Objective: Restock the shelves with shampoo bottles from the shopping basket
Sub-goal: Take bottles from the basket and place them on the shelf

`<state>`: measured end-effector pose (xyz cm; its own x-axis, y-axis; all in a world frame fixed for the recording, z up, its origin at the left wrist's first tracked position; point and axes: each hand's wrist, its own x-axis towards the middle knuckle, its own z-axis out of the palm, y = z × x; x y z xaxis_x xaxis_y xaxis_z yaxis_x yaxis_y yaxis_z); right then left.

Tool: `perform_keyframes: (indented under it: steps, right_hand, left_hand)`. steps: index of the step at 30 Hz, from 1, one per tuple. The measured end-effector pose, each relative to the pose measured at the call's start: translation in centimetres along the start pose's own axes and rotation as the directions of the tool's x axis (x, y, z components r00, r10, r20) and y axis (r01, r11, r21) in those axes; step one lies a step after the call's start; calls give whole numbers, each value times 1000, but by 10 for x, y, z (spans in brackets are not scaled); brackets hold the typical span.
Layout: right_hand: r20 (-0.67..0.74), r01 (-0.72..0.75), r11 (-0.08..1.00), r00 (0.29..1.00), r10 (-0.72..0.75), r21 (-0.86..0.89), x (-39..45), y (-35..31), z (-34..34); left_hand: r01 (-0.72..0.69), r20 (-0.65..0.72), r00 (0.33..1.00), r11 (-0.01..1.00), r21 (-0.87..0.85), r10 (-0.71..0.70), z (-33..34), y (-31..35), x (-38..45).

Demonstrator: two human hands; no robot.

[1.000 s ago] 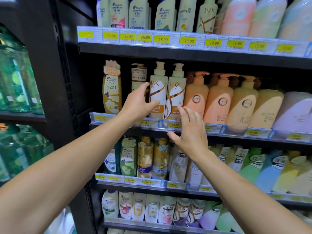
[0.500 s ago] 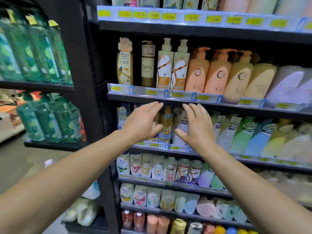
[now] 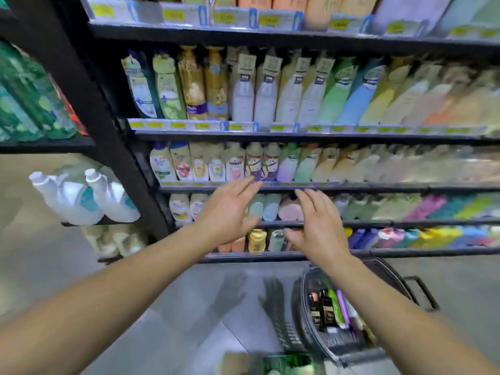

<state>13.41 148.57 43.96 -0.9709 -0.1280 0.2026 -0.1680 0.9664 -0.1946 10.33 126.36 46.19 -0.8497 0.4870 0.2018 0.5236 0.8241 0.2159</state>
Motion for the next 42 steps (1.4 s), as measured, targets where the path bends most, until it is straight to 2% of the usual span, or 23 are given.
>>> perform_keyframes:
  steps: [3, 8, 13, 18, 22, 25, 30, 34, 38, 42]
  right_hand:
    - [24, -83, 996, 996, 83, 15, -47, 48, 18]
    - [166, -276, 961, 948, 270, 12, -117, 148, 48]
    - [181, -399, 917, 903, 390, 14, -169, 261, 70]
    - [303, -487, 873, 829, 469, -19, -201, 371, 103]
    - [399, -524, 852, 778, 485, -13, -209, 430, 141]
    - [439, -576, 817, 739, 511, 17, -212, 459, 177]
    - [550, -667, 743, 640, 538, 49, -212, 490, 260]
    - [595, -757, 650, 552, 584, 65, -211, 506, 344]
    - [628, -836, 546, 453, 633, 52, -211, 519, 437]
    - [652, -888, 459, 373, 660, 44, -213, 532, 525]
  left_hand:
    - [-42, 96, 994, 999, -28, 44, 45, 36, -2]
    - [-127, 254, 958, 991, -38, 133, 126, 105, 15]
    - [-185, 373, 905, 978, -92, 207, 211, 183, 53]
    - [-136, 457, 869, 980, -148, 190, 295, 249, 101]
    - [-98, 508, 844, 981, -169, 172, 363, 279, 138]
    - [-79, 538, 829, 985, -156, 152, 412, 287, 157]
    - [-57, 621, 761, 973, -222, 186, 507, 276, 181]
    - [33, 655, 742, 969, -245, 141, 597, 261, 191]
    - [65, 727, 667, 960, -273, 162, 689, 241, 195]
    - [148, 763, 635, 951, -271, 118, 770, 225, 187]
